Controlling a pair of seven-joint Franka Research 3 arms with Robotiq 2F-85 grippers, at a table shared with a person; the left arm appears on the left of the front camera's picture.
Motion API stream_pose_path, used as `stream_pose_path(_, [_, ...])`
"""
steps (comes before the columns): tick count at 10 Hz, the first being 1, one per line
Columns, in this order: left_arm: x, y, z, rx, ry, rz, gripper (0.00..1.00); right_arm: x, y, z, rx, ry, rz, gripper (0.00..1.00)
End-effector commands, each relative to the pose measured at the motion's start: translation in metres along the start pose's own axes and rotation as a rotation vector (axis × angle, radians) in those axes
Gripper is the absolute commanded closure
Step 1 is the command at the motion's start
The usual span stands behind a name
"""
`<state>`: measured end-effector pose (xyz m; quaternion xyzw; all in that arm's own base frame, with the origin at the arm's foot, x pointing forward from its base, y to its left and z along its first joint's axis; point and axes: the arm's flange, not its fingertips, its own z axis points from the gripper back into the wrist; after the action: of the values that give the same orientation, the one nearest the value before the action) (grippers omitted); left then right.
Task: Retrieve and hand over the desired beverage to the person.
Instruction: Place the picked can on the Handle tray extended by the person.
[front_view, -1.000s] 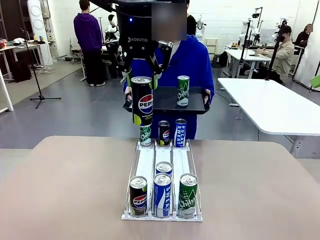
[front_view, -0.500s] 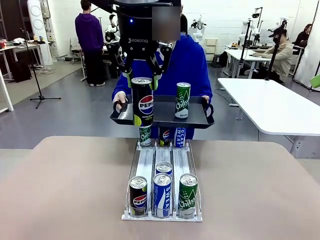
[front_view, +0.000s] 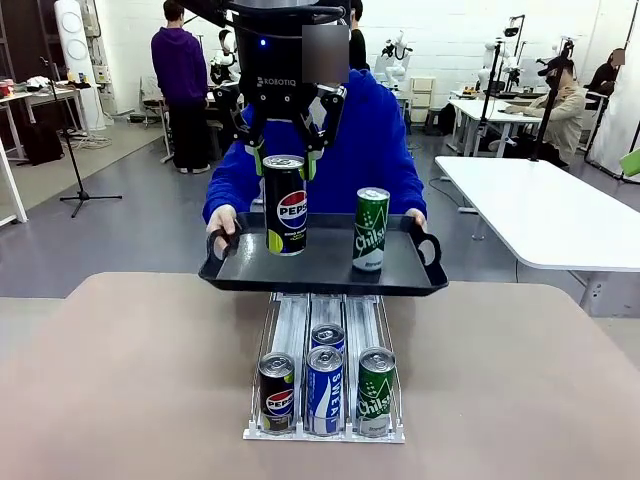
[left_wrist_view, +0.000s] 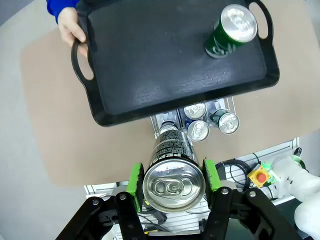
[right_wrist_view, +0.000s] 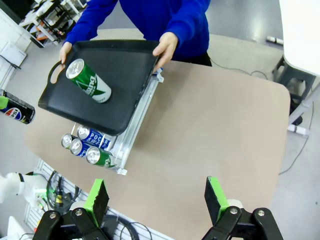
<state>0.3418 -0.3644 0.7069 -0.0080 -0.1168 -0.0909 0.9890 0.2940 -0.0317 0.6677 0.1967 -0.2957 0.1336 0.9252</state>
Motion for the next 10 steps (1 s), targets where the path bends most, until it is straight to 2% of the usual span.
stream_pose_path(1, [-0.0021, 0.0019, 0.0028, 0.002, -0.006, -0.007, 1.0, 0.0037, 0.0, 0.0008, 0.001, 0.016, 0.0, 0.0])
stream_pose_path(10, [-0.0021, 0.0019, 0.0028, 0.002, -0.006, -0.007, 1.0, 0.0037, 0.0, 0.0008, 0.001, 0.016, 0.0, 0.0])
